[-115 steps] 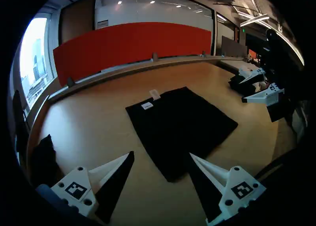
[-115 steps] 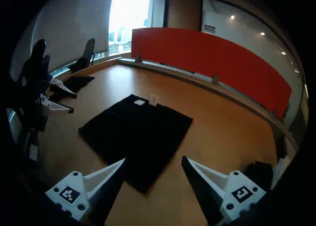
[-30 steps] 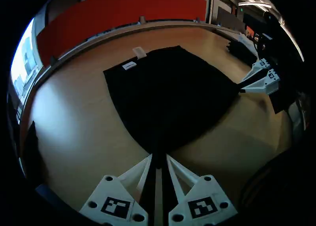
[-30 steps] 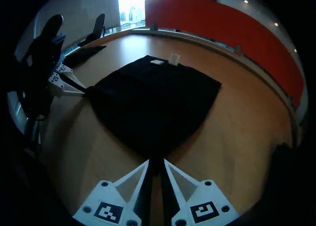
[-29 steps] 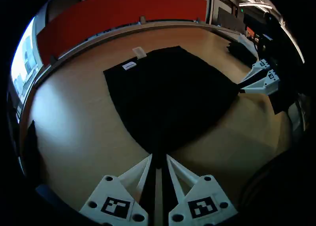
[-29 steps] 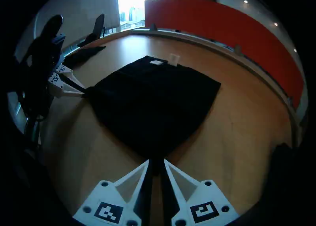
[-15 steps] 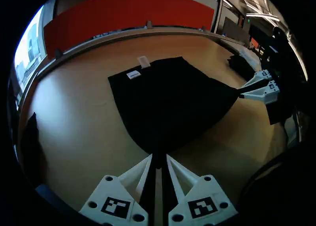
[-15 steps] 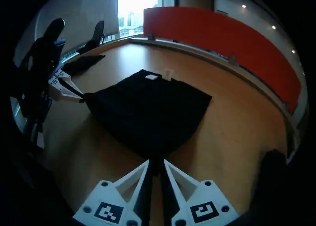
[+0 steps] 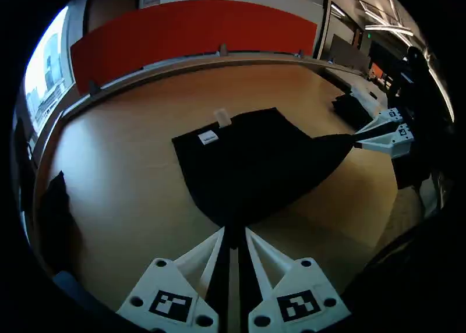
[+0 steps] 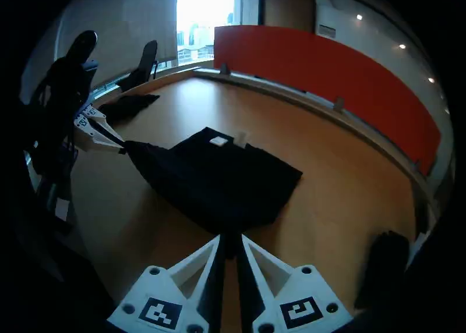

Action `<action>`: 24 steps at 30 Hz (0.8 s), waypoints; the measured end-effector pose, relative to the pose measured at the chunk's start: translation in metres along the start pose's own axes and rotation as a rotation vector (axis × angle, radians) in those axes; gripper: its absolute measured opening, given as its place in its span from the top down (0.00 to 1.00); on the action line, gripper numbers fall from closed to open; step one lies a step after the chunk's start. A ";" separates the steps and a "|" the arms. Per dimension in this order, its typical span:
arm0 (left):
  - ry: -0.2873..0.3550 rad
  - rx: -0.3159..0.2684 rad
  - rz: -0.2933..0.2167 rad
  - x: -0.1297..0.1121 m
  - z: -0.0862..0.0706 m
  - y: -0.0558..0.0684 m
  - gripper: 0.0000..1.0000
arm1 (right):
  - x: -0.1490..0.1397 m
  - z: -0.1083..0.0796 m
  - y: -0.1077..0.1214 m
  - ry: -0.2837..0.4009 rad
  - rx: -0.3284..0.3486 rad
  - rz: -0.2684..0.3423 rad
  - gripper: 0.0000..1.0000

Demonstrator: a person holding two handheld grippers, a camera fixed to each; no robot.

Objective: Fold towel

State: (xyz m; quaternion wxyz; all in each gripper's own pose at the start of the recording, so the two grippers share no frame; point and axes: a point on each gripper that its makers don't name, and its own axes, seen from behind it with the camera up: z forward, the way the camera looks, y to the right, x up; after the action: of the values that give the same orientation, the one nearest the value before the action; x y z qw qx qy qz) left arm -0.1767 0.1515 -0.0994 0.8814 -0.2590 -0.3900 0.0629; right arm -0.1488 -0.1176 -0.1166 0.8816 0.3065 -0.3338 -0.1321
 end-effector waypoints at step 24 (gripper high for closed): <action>-0.005 -0.019 -0.015 0.014 -0.043 0.011 0.91 | 0.026 -0.045 -0.014 0.033 0.004 0.027 0.89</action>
State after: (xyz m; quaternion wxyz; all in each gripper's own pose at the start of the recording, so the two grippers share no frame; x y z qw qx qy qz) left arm -0.1357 0.1478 -0.1201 0.8785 -0.2642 -0.3945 0.0533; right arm -0.0997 -0.1200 -0.1385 0.8880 0.3059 -0.3236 -0.1144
